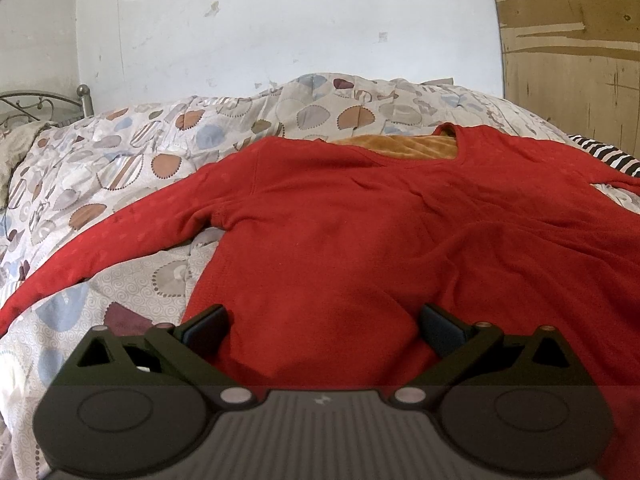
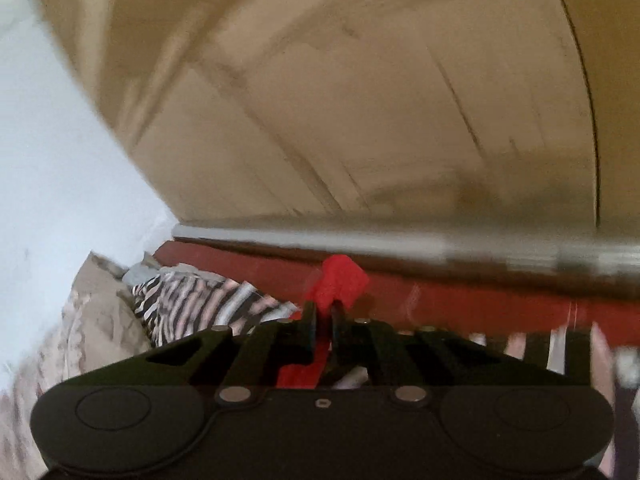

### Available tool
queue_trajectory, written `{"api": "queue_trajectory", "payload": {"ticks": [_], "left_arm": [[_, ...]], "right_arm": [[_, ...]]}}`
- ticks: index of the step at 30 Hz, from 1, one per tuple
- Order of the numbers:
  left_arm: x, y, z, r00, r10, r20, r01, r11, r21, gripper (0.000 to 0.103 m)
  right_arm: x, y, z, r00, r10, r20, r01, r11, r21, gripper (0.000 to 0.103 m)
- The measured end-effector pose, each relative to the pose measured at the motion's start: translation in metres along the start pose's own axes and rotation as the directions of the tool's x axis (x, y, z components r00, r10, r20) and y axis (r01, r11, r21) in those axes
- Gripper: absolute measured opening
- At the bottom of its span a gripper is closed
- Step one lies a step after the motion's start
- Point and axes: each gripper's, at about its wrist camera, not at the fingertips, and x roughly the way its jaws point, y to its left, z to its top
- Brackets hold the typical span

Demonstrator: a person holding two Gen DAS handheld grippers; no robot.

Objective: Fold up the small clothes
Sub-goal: 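Carry the held sleeve across the sweater body with the right tool and release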

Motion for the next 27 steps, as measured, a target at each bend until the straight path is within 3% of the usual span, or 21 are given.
{"api": "queue_trajectory", "payload": {"ticks": [3, 7, 11, 14, 16, 19, 20, 23, 26, 27], "left_arm": [[0.000, 0.004, 0.005, 1.000, -0.022, -0.016, 0.021, 1.000, -0.017, 0.103], [-0.006, 0.023, 0.020, 0.997, -0.072, -0.038, 0.069, 0.994, -0.084, 0.103], [-0.022, 0.046, 0.038, 0.999, -0.032, -0.015, 0.029, 0.988, -0.149, 0.103], [-0.034, 0.067, 0.049, 0.999, 0.029, 0.020, -0.025, 0.981, -0.193, 0.103], [-0.038, 0.083, 0.055, 0.997, 0.071, 0.020, -0.065, 0.971, -0.232, 0.103], [-0.039, 0.106, 0.060, 0.991, 0.132, 0.013, -0.123, 0.950, -0.288, 0.103], [-0.041, 0.112, 0.060, 0.986, 0.166, 0.017, -0.153, 0.941, -0.303, 0.103], [-0.047, 0.127, 0.058, 0.965, 0.257, 0.055, -0.226, 0.917, -0.330, 0.103], [-0.048, 0.133, 0.057, 0.951, 0.302, 0.073, -0.265, 0.910, -0.318, 0.103], [-0.047, 0.133, 0.057, 0.949, 0.306, 0.074, -0.269, 0.911, -0.311, 0.103]], "right_arm": [[-0.028, 0.040, 0.007, 0.993, 0.085, 0.081, -0.072, 0.987, -0.147, 0.005], [-0.071, 0.099, 0.012, 0.954, 0.272, 0.122, -0.224, 0.925, -0.308, 0.005], [-0.120, 0.158, 0.002, 0.880, 0.465, 0.098, -0.384, 0.818, -0.429, 0.005], [-0.158, 0.195, -0.017, 0.810, 0.585, 0.052, -0.489, 0.721, -0.492, 0.005], [-0.183, 0.216, -0.041, 0.744, 0.668, -0.006, -0.572, 0.632, -0.524, 0.005], [-0.213, 0.237, -0.082, 0.665, 0.741, -0.098, -0.650, 0.508, -0.565, 0.005], [-0.224, 0.243, -0.102, 0.635, 0.758, -0.148, -0.675, 0.451, -0.584, 0.005], [-0.253, 0.254, -0.158, 0.566, 0.769, -0.297, -0.711, 0.273, -0.648, 0.005], [-0.272, 0.252, -0.212, 0.511, 0.730, -0.455, -0.731, 0.090, -0.677, 0.004], [-0.277, 0.253, -0.226, 0.504, 0.705, -0.499, -0.728, 0.036, -0.684, 0.004]]}}
